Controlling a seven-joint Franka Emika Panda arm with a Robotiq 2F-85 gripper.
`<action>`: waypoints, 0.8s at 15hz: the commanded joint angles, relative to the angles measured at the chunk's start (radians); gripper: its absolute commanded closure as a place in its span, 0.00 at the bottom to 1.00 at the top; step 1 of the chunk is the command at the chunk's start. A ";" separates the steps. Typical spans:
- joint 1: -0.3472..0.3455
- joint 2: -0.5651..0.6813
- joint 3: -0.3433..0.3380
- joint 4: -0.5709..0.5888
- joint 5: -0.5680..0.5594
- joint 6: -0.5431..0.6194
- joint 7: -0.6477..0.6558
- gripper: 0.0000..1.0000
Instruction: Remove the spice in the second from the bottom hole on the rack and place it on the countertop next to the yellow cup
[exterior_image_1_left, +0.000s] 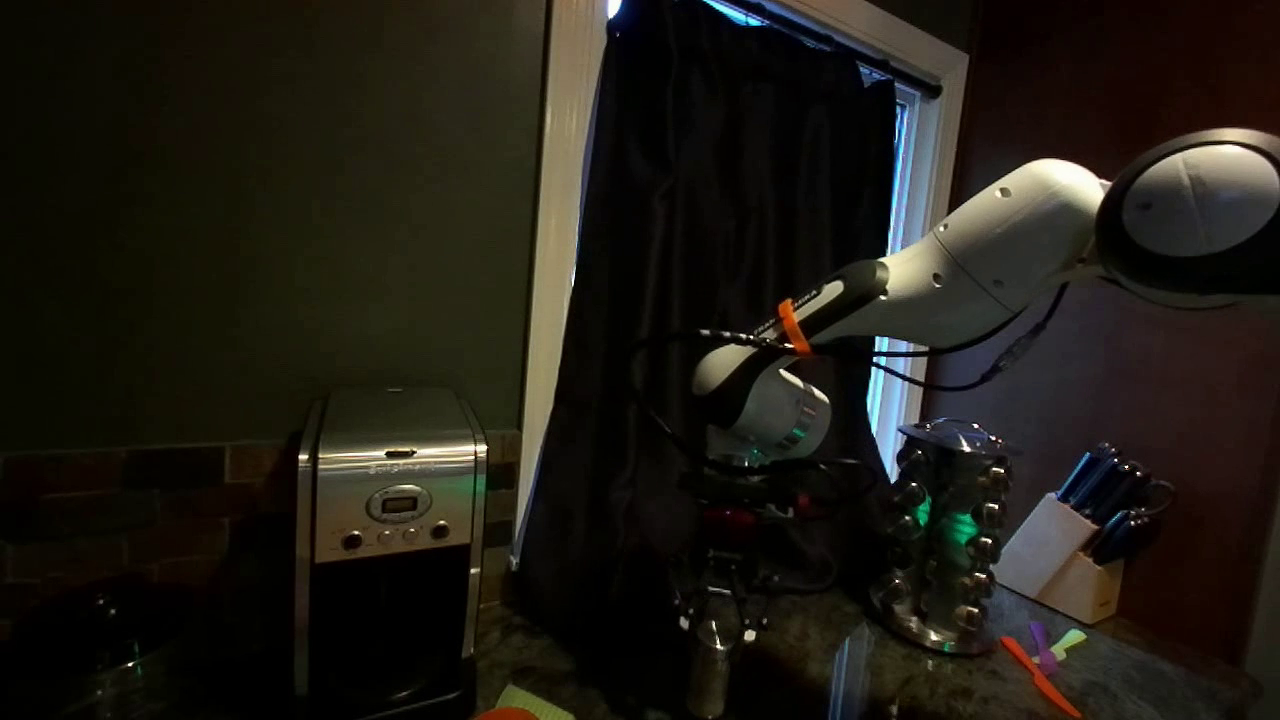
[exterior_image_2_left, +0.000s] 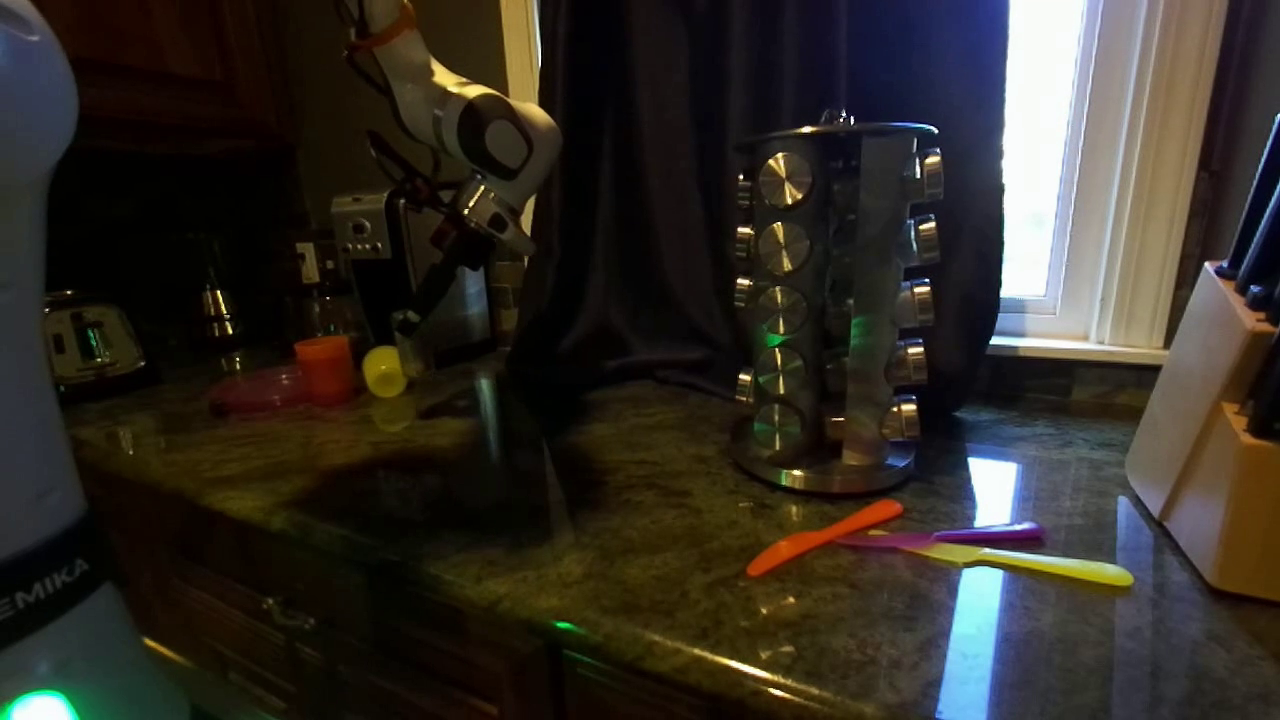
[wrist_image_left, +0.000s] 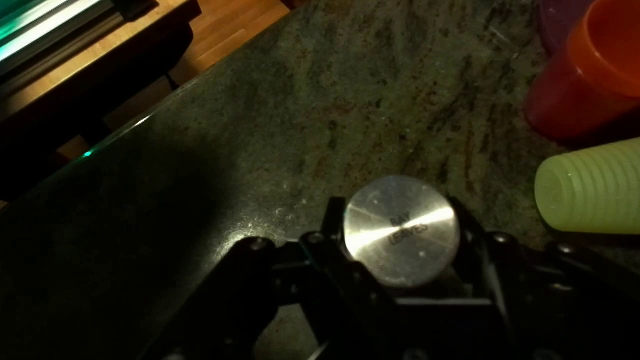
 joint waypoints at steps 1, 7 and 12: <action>0.007 0.082 -0.003 0.077 -0.003 -0.040 -0.018 0.75; 0.020 0.173 -0.005 0.143 -0.020 -0.029 -0.032 0.75; 0.027 0.218 -0.007 0.175 -0.026 -0.028 -0.039 0.75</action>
